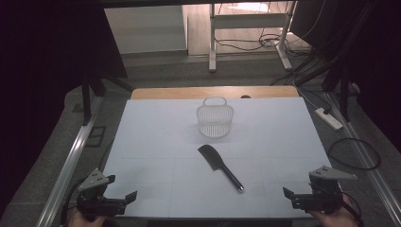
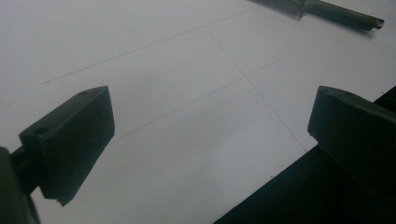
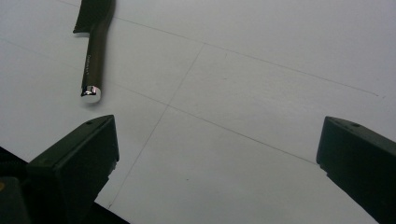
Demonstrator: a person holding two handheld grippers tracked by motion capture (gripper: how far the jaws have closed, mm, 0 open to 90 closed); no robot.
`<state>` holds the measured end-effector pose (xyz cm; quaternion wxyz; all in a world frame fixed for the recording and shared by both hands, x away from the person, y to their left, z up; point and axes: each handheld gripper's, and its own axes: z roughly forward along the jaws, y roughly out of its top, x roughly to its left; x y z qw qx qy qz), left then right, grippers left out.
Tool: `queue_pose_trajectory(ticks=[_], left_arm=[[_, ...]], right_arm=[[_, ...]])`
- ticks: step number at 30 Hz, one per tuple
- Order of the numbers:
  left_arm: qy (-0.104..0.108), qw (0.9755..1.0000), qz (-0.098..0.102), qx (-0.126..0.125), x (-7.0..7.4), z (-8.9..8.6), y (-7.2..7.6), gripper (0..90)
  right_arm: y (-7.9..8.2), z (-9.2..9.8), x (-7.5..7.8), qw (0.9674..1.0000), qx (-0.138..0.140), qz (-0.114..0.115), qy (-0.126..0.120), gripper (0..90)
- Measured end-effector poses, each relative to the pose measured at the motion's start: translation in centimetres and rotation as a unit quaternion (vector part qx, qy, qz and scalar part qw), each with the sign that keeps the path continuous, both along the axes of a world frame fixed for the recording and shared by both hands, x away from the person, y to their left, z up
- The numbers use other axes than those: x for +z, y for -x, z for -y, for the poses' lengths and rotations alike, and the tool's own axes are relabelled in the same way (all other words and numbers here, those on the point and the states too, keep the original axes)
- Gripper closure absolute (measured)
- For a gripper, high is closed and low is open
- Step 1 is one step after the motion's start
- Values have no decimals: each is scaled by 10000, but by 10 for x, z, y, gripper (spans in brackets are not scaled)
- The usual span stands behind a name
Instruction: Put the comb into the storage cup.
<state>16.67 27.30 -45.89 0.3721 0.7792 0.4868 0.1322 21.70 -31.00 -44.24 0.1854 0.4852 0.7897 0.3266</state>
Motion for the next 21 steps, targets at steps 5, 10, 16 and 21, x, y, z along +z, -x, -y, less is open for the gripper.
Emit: queue_pose_trajectory(ticks=[5,10,16,21], left_arm=[[15,10000,6,-54,0,0,-1,8],[15,10000,-13,-90,0,0,-2,4],[61,9999,-19,-88,0,-1,-2,0],[56,9999,-45,-115,0,0,-2,0]], right_arm=[[1,-1,0,10000,34,15,53,0],[1,-2,-1,9999,44,-10,97,0],[1,-2,-1,9999,98,-37,98,0],[0,-2,-1,9998,155,-116,73,0]])
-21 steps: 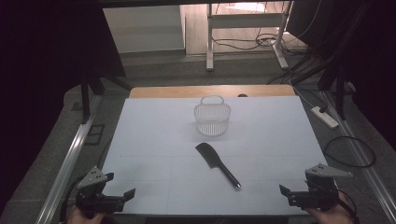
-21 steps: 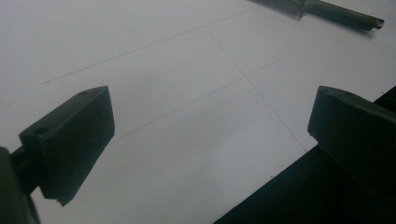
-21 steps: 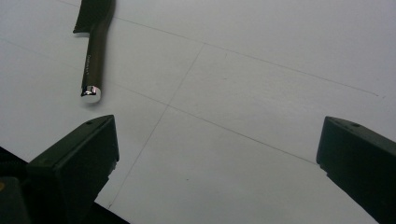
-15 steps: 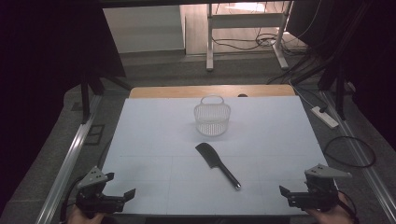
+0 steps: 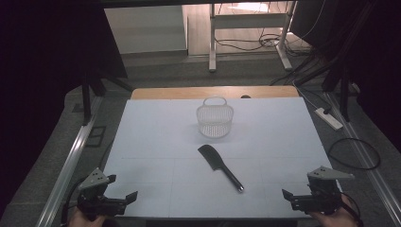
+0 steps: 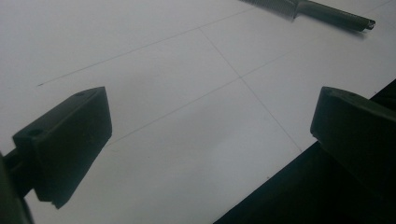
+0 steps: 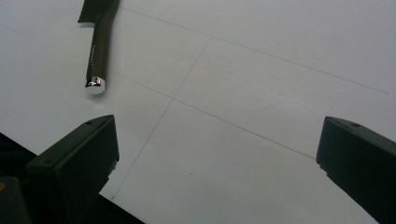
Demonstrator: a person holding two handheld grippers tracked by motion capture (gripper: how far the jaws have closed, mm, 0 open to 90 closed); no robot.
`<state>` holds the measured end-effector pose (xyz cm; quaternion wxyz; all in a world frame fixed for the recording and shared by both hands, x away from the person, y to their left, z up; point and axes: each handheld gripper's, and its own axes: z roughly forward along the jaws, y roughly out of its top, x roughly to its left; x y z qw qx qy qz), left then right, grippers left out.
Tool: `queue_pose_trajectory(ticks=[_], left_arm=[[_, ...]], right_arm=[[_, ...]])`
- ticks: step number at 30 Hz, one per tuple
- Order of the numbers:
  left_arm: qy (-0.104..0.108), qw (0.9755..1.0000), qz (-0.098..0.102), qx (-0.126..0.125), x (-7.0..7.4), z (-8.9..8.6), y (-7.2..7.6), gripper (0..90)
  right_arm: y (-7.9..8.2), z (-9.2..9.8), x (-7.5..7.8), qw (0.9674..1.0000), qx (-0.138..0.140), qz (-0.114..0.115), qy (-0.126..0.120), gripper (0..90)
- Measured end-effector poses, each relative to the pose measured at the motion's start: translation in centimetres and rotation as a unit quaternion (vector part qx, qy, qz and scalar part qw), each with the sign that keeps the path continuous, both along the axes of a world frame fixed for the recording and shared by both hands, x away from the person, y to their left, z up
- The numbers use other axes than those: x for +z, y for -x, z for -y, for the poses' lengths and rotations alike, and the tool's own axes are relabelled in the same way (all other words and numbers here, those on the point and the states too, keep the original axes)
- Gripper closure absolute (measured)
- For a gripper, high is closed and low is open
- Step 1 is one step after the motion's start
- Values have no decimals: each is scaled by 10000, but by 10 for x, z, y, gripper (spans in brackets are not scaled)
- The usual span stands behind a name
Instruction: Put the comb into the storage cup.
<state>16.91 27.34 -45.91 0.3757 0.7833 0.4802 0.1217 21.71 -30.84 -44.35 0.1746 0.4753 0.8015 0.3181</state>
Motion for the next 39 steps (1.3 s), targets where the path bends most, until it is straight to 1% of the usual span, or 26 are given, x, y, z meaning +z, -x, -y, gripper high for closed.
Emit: queue_pose_trajectory(ticks=[5,9,16,19,21,24,25,28,29,30,32,36,39], left_arm=[[4,10000,2,-1,0,0,0,0],[33,10000,2,10,0,-1,0,0],[34,10000,4,11,0,-1,0,0],[47,10000,-3,23,0,-1,0,0],[55,10000,-14,31,0,-1,0,0],[65,10000,-21,49,0,-1,0,0],[65,10000,-21,49,0,-1,0,0],[73,10000,-26,53,0,-1,-1,0],[73,10000,-26,53,0,-1,-1,0],[77,10000,-30,53,0,-1,-1,0],[82,9999,-32,52,0,-1,-1,0],[95,9999,-33,57,0,-2,-1,0],[95,9999,-33,55,0,-2,-1,0]], right_arm=[[0,-1,0,10000,48,-5,-2,0],[0,-2,0,9999,154,-12,-4,0],[-2,-5,2,9994,325,18,120,0],[-2,-6,3,9992,379,30,134,0],[-4,-7,4,9990,434,6,140,0],[-7,-11,4,9980,613,-93,142,0],[-7,-11,4,9980,613,-93,142,0],[-10,-14,4,9966,794,-157,169,0],[-10,-14,4,9966,794,-157,169,0],[-12,-17,4,9958,877,-193,199,0],[-14,-19,4,9952,929,-220,225,0],[-19,-25,6,9947,941,-307,268,0],[-21,-27,7,9945,954,-310,285,0]])
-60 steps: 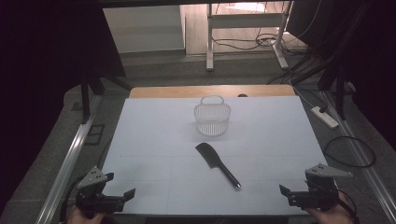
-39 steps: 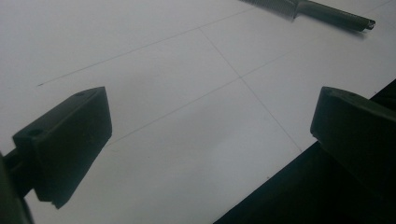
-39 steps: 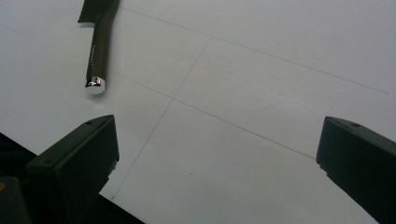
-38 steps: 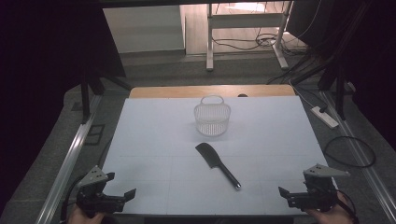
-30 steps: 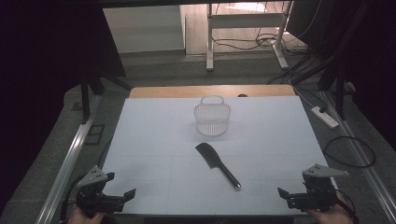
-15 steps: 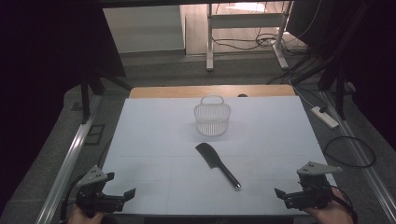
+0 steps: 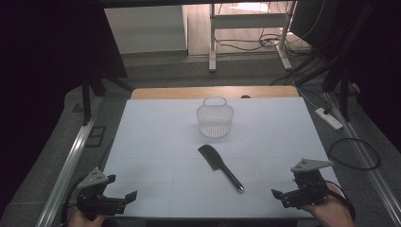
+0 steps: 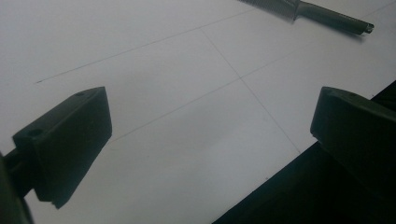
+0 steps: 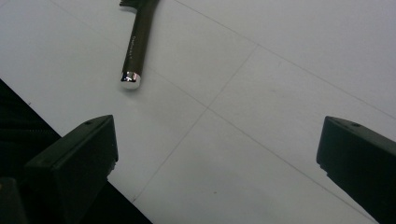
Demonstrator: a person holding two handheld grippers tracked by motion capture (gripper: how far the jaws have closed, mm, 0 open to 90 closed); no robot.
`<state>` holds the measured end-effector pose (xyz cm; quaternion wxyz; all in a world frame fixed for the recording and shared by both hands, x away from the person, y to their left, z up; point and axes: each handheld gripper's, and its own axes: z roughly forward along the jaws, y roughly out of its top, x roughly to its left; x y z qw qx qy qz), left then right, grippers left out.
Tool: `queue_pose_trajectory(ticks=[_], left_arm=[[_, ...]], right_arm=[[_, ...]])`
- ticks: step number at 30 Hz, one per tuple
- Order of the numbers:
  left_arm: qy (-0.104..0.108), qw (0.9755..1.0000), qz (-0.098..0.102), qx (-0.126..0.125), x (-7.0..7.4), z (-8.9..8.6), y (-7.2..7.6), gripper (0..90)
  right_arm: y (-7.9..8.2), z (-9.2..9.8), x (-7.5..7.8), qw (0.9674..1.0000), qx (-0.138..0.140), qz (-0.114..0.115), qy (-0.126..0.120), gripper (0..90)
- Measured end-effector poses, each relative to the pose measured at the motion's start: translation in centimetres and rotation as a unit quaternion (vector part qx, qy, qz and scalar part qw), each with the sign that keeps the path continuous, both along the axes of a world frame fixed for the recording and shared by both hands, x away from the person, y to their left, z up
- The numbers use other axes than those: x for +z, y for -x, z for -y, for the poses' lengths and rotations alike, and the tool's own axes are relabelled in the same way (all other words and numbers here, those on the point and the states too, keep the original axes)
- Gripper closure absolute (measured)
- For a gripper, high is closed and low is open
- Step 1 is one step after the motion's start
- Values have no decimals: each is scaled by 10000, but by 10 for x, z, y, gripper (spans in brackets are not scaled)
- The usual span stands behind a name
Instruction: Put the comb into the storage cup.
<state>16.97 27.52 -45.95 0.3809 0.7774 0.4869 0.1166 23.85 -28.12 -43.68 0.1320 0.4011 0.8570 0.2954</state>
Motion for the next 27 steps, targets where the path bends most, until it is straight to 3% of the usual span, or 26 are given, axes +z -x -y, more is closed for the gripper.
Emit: queue_pose_trajectory(ticks=[17,27], left_arm=[[34,10000,10,-32,0,-1,0,0],[40,10000,8,-40,0,-1,0,0]], right_arm=[[-22,-34,2,9986,488,-126,186,0],[-31,-44,-1,9976,629,-192,235,0]])
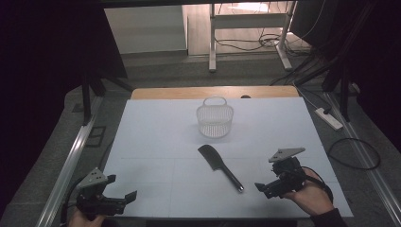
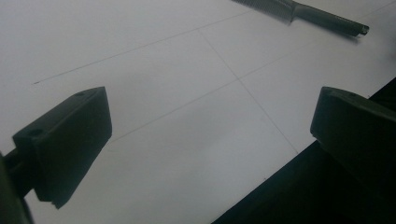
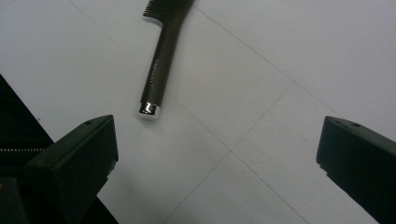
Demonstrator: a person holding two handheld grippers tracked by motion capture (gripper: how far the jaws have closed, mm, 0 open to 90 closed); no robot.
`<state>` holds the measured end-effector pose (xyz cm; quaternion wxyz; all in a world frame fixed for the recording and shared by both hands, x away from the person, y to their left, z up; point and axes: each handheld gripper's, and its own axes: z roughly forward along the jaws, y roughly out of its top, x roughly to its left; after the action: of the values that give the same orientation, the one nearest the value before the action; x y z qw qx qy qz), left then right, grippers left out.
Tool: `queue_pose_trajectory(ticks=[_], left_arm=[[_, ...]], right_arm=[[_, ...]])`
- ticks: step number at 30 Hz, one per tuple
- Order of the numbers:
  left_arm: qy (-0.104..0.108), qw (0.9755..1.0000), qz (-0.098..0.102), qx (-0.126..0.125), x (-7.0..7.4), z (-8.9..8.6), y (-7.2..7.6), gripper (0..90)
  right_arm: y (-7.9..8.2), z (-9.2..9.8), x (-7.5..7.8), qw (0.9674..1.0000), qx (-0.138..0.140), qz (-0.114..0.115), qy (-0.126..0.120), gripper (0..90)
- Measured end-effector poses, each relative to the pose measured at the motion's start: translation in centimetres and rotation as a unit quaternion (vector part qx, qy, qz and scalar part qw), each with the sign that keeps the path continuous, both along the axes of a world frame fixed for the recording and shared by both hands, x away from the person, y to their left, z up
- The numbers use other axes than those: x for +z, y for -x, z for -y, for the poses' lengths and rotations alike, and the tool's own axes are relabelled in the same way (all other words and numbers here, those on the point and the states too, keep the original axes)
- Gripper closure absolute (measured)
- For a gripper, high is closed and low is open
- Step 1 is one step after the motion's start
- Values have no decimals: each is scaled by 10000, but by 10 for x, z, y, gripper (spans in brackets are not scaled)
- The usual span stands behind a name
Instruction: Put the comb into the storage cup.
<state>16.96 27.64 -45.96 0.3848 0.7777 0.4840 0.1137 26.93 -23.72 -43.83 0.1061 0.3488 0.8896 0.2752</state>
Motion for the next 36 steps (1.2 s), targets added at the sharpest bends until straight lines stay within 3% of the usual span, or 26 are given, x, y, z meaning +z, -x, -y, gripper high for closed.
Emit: queue_pose_trajectory(ticks=[11,36], left_arm=[[18,10000,-4,4,0,0,0,0],[27,10000,-5,-8,0,0,0,0]], right_arm=[[-12,-22,0,9995,287,-59,114,0],[-33,-62,-11,9975,526,-134,444,0]])
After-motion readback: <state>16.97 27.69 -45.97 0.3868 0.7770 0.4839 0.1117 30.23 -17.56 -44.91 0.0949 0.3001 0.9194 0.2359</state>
